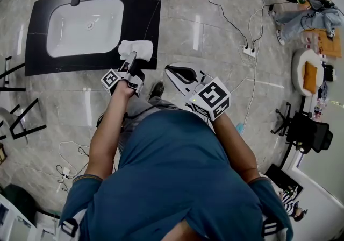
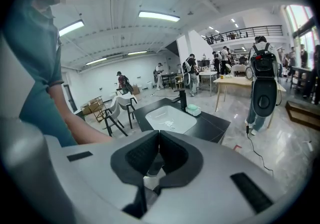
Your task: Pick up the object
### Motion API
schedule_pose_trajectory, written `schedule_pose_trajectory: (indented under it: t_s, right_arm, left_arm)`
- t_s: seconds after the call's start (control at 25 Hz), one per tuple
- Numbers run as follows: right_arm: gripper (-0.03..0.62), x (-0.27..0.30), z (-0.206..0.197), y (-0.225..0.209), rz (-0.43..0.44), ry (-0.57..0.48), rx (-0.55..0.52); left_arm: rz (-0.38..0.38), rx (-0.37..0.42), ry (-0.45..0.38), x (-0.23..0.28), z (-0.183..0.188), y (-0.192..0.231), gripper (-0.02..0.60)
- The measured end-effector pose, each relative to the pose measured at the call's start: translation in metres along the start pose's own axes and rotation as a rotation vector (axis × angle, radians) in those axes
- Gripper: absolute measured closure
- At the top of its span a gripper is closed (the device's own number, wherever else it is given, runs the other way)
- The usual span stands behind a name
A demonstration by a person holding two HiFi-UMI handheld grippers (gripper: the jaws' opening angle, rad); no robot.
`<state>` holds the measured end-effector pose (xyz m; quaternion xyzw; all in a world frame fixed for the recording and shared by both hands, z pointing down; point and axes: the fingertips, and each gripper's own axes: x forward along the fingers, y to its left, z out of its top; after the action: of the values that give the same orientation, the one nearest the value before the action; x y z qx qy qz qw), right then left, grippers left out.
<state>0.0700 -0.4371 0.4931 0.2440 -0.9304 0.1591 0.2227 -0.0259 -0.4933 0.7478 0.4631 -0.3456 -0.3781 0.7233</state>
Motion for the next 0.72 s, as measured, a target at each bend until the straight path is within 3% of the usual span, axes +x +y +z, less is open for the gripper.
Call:
schedule_pose_trajectory:
  t_s: [0.2, 0.36, 0.72]
  right_arm:
    - [0.579, 0.002, -0.003, -0.005, 0.001, 0.011, 0.009]
    - [0.579, 0.004, -0.006, -0.01, 0.0, 0.021, 0.024]
    - [0.579, 0.025, -0.011, -0.006, 0.049, 0.063, 0.031]
  left_arm:
    - [0.024, -0.06, -0.019, 0.0, 0.006, 0.008, 0.445]
    - [0.035, -0.086, -0.015, 0.0, 0.005, 0.009, 0.453]
    - [0.041, -0.031, 0.032, 0.001, 0.009, 0.006, 0.466]
